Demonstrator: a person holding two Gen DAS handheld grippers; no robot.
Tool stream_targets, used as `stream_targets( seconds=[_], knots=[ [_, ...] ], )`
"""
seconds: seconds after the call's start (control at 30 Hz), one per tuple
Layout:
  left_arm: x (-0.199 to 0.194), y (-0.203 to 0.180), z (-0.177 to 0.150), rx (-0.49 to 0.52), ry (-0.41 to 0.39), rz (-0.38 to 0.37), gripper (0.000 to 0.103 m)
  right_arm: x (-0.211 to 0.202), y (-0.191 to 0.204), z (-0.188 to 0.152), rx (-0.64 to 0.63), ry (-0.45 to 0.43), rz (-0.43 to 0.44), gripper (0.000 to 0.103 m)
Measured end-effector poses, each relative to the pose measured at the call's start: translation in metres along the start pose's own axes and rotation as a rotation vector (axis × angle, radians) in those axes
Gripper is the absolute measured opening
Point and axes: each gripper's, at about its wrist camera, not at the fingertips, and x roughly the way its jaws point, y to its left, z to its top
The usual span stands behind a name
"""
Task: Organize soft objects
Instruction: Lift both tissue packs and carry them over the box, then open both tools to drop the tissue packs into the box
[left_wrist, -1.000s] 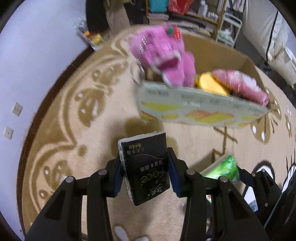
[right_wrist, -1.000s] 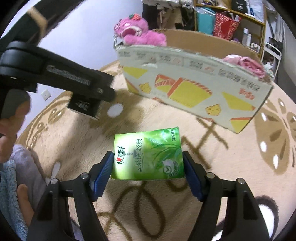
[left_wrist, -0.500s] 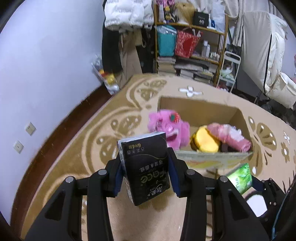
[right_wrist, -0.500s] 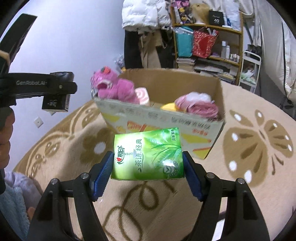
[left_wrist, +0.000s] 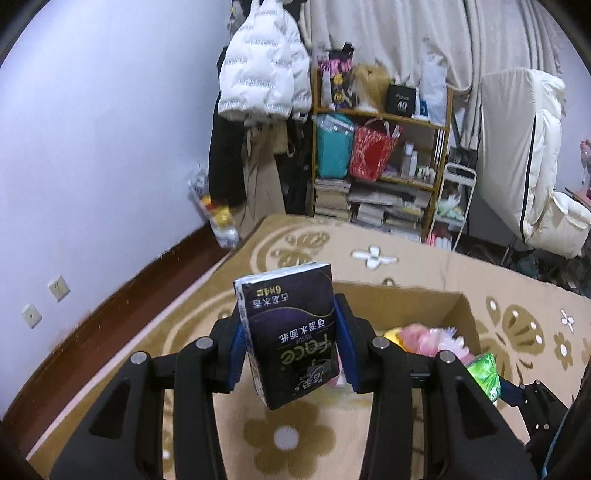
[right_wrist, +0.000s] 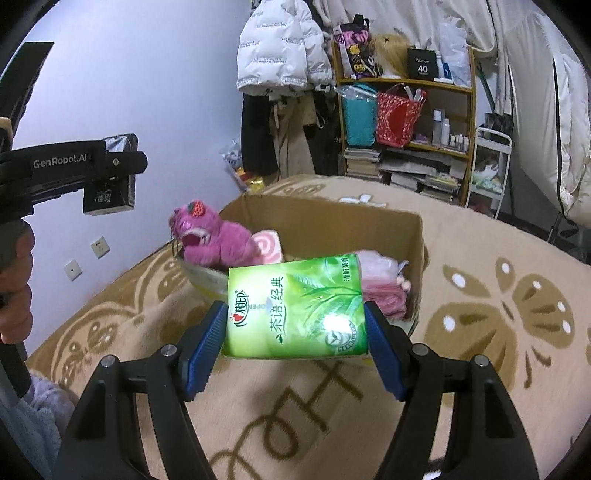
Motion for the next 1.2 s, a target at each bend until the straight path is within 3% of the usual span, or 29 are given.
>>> stream_targets(
  seconds=[0.33, 1.0, 1.1, 1.2],
  knots=[
    [0.013, -0.031, 0.022, 0.082, -0.053, -0.009, 0.041, 0.014, -0.015, 0.017, 0.001, -0.015, -0.033, 0.077],
    [0.051, -0.064, 0.003, 0.144, 0.049, -0.081, 0.043, 0.03, -0.041, 0.042, 0.023, -0.025, -0.084, 0.078],
    [0.059, -0.065, 0.0, 0.152, 0.066, -0.062, 0.045, 0.034, -0.046, 0.044, 0.021, -0.015, -0.091, 0.078],
    [0.067, -0.066, -0.005, 0.151, 0.09, -0.052, 0.06, 0.038, -0.049, 0.044, 0.02, 0.002, -0.094, 0.078]
  ],
)
